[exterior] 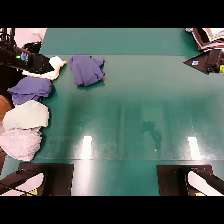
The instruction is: Fold the shirts.
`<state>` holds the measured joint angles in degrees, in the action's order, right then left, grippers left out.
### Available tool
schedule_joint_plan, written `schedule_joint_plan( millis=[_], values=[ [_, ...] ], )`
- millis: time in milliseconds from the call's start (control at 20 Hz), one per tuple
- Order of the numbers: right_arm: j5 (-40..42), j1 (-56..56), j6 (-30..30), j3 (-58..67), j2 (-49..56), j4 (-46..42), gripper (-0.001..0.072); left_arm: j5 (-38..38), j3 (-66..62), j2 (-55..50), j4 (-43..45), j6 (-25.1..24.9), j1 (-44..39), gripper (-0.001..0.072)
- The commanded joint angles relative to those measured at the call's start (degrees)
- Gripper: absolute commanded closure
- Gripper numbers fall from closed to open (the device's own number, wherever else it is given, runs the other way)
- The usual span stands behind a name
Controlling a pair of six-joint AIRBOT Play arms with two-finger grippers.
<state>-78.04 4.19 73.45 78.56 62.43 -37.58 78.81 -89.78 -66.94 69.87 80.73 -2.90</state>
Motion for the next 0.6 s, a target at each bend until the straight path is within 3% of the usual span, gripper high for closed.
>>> schedule_joint_plan(
  millis=[0, 550],
  values=[
    [0.0, 0.0, 0.0, 0.0, 0.0, 0.0, 0.0698, 0.0, 0.0, 0.0, 0.0, 0.0, 0.0, 0.0682],
    [0.0, 0.0, 0.0, 0.0, 0.0, 0.0, 0.0697, -1.1, 0.0, 0.0, -0.3, 0.1, 0.0, 0.0682]
  ],
)
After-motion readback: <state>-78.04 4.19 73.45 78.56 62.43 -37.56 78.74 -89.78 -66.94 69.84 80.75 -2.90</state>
